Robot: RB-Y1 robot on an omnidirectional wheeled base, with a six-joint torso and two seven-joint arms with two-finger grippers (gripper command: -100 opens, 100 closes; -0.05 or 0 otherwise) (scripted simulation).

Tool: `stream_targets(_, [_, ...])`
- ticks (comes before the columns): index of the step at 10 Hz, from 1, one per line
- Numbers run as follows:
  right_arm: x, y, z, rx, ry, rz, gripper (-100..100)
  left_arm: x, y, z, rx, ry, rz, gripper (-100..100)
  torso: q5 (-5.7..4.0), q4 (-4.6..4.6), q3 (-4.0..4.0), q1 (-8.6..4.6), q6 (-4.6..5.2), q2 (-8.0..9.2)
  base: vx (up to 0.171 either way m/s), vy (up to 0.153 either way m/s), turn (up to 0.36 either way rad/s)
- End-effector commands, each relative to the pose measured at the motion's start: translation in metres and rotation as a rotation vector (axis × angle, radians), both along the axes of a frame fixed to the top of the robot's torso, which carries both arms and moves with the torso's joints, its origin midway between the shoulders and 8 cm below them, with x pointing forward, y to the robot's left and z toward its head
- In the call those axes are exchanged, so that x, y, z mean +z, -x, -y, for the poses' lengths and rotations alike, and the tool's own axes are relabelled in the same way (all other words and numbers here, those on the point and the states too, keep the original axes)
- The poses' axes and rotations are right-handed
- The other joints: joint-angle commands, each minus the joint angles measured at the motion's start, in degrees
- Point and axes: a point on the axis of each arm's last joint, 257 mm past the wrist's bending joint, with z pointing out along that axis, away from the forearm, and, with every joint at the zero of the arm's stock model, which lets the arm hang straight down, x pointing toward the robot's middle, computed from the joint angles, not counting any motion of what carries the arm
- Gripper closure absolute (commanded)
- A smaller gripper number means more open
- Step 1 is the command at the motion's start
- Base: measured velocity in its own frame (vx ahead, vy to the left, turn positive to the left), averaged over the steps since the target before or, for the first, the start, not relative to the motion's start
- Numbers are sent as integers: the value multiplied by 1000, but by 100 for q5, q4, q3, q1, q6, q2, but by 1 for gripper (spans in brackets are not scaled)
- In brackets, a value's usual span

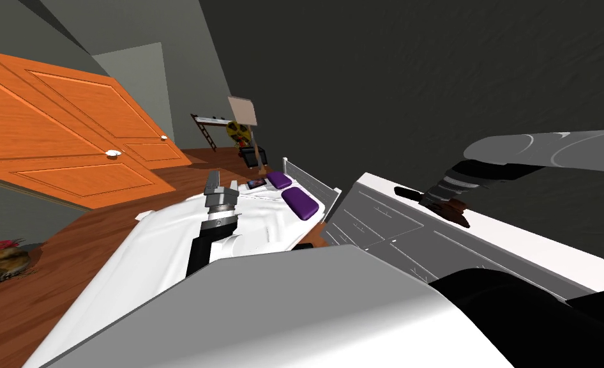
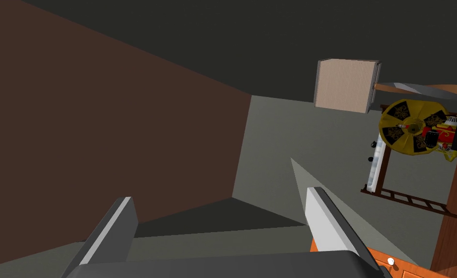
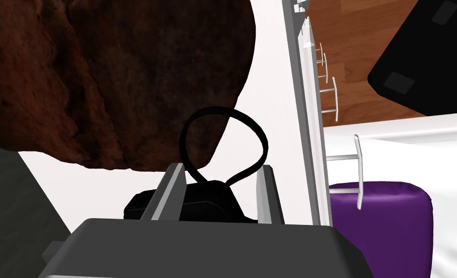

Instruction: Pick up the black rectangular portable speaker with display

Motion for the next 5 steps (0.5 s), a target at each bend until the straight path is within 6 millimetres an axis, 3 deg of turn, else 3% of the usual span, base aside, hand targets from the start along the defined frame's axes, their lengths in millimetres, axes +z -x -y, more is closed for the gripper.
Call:
stream_targets(1, [12,-9,-10,13,-4,-5,100,0,0,0,0,0,0,0,0,0,0,0,0,0,-25,-23,-46])
stream_targets(4, [12,-8,-11,18,-4,-7,100,0,0,0,0,0,0,0,-4,2,2,0,16,1,-13,-11,9])
stream_targets(5, [12,-9,-11,22,-4,-8,0,0,0,0,0,0,0,0,-2,3,2,1,23,0,0,0,0])
